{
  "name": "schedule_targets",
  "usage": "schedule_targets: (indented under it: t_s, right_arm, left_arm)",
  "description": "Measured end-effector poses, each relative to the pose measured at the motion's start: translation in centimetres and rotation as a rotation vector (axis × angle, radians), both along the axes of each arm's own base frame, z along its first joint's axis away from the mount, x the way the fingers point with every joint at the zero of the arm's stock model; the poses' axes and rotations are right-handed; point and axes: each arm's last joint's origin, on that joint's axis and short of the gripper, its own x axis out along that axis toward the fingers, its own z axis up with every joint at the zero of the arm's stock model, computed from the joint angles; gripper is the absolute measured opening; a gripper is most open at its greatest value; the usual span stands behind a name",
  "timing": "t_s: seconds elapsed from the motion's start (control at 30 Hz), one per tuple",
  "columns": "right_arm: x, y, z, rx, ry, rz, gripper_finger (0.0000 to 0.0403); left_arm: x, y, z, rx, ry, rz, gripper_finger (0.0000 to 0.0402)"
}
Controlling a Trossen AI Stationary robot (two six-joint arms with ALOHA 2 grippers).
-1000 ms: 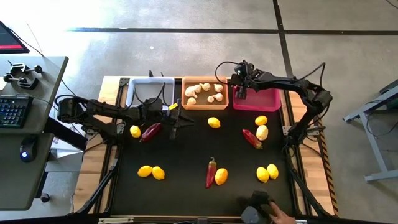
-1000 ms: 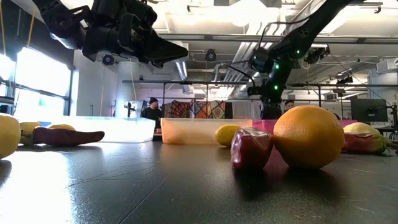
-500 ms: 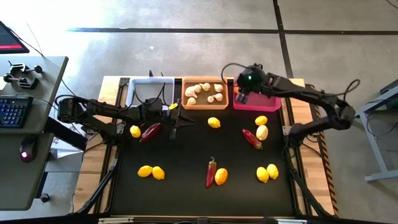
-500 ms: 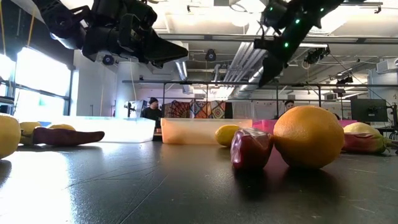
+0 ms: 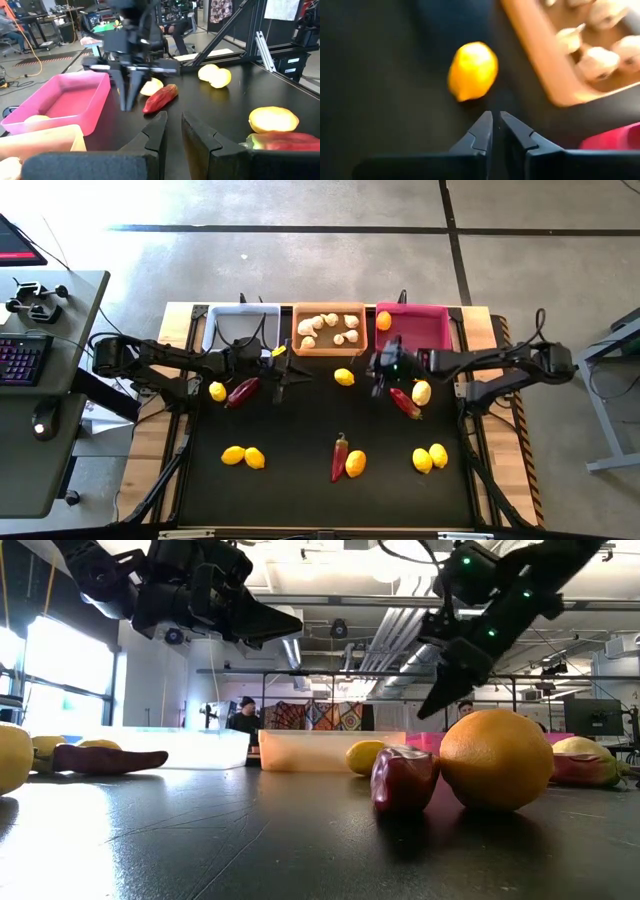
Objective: Sort produce into baskets
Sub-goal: Put the yellow lemon into the pink bin
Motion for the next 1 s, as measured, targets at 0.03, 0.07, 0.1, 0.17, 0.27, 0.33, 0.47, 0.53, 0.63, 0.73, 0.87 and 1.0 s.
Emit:
schedule_targets:
  t_s: [0.03, 0.07, 0.1, 0.17, 0.27, 0.33, 0.47, 0.53, 0.63, 0.73, 0.87, 1.0]
  right_arm:
    - [-0.1, 0.4, -0.2, 0.01, 0.003, -0.003, 0.0031]
    - [-0.1, 0.9, -0.4, 0.02, 0.01, -0.006, 0.0037]
    - [-0.2, 1.3, -0.5, 0.029, 0.022, -0.006, 0.0044]
    - [-0.4, 2.0, -0.5, 0.04, 0.068, -0.018, 0.006]
    - [-0.9, 2.7, -0.1, 0.015, 0.181, -0.088, 0.0087]
    - [-1.7, 2.8, 0.1, 0.008, 0.276, -0.187, 0.0107]
    - [-3.0, 2.4, 0.7, 0.042, 0.369, -0.415, 0.0146]
    - [-3.5, 2.1, 0.6, 0.062, 0.378, -0.517, 0.0164]
    - [-4.0, 1.6, 0.3, 0.061, 0.369, -0.64, 0.0194]
    - [-4.6, 0.8, 0.1, 0.044, 0.373, -0.739, 0.0224]
    - [-5.3, 0.2, 0.0, 0.044, 0.412, -0.81, 0.0261]
    - [-5.9, 0.1, -0.1, 0.06, 0.452, -0.861, 0.0282]
  left_arm:
    - [0.0, 0.0, 0.0, 0.0, 0.0, 0.0, 0.0042]
    - [0.0, 0.0, 0.0, 0.0, 0.0, 0.0, 0.0042]
    - [0.0, 0.0, 0.0, 0.0, 0.0, 0.0, 0.0042]
    - [0.0, 0.0, 0.0, 0.0, 0.0, 0.0, 0.0042]
    - [0.0, 0.0, 0.0, 0.001, 0.0, 0.0, 0.0042]
    - [0.0, 0.0, 0.0, 0.001, 0.0, 0.0, 0.0042]
    - [0.0, 0.0, 0.0, 0.001, 0.0, 0.0, 0.0042]
    - [0.0, 0.0, 0.0, -0.001, 0.0, 0.0, 0.0042]
    - [0.1, 0.0, -0.3, -0.007, 0.008, 0.001, 0.0042]
    - [0.3, 0.1, -0.7, -0.01, 0.025, 0.001, 0.0042]
    - [0.5, 0.1, -1.1, -0.011, 0.031, 0.006, 0.0042]
    - [0.6, 0.1, -1.2, -0.01, 0.026, 0.007, 0.0042]
